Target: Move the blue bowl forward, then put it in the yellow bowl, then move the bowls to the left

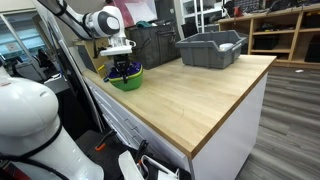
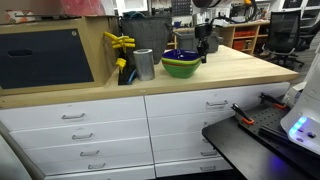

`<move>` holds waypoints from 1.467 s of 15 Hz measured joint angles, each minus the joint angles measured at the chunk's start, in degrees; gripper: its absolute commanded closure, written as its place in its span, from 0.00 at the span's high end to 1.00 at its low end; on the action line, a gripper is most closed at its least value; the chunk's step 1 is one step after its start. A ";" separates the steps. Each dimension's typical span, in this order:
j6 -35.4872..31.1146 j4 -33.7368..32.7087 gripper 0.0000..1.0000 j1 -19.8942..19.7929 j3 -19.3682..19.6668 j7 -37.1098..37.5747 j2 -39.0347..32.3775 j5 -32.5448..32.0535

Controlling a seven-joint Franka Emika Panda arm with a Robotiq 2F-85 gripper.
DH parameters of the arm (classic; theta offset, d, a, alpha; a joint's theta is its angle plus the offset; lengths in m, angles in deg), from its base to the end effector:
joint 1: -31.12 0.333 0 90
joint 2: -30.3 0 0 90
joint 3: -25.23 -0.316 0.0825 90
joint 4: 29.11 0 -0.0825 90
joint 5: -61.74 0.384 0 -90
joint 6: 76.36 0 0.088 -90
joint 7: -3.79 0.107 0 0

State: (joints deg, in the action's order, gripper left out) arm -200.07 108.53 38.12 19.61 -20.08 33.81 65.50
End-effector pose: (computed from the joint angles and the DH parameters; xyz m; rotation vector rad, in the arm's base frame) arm 0.4516 0.1037 0.3241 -2.9323 -0.8986 0.2717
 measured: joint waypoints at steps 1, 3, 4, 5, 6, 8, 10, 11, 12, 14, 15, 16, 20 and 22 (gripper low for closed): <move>-1.75 0.62 0.00 0.15 0.00 -0.66 0.24 0.00; -5.11 1.77 0.00 0.47 -0.02 -1.34 0.57 0.00; -6.61 2.21 0.00 0.60 -0.02 -1.66 0.62 0.00; -8.14 2.57 0.00 0.72 -0.02 -1.69 0.62 -0.01; -9.59 2.83 0.00 0.81 -0.02 -1.69 0.62 -0.02; -12.62 3.05 0.00 0.82 -0.01 -1.69 0.53 -0.09; -15.58 3.02 0.00 0.76 0.07 -1.69 0.29 -0.17; -16.72 2.86 0.00 0.72 0.15 -1.69 0.17 -0.21; -17.03 2.54 0.00 0.67 0.25 -1.69 0.04 -0.22; -16.41 1.54 0.00 0.39 0.42 -1.62 0.02 -0.29; -15.46 0.86 0.00 0.18 0.56 -1.55 0.03 -0.38; -14.21 -0.01 0.00 -0.02 0.81 -1.37 0.04 -0.50; -9.84 -3.64 0.00 -1.57 1.66 1.90 0.04 -2.64; -9.11 -5.19 0.00 -2.47 2.36 4.35 0.04 -4.10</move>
State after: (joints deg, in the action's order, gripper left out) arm -209.18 103.34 35.66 21.97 -15.73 33.86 61.40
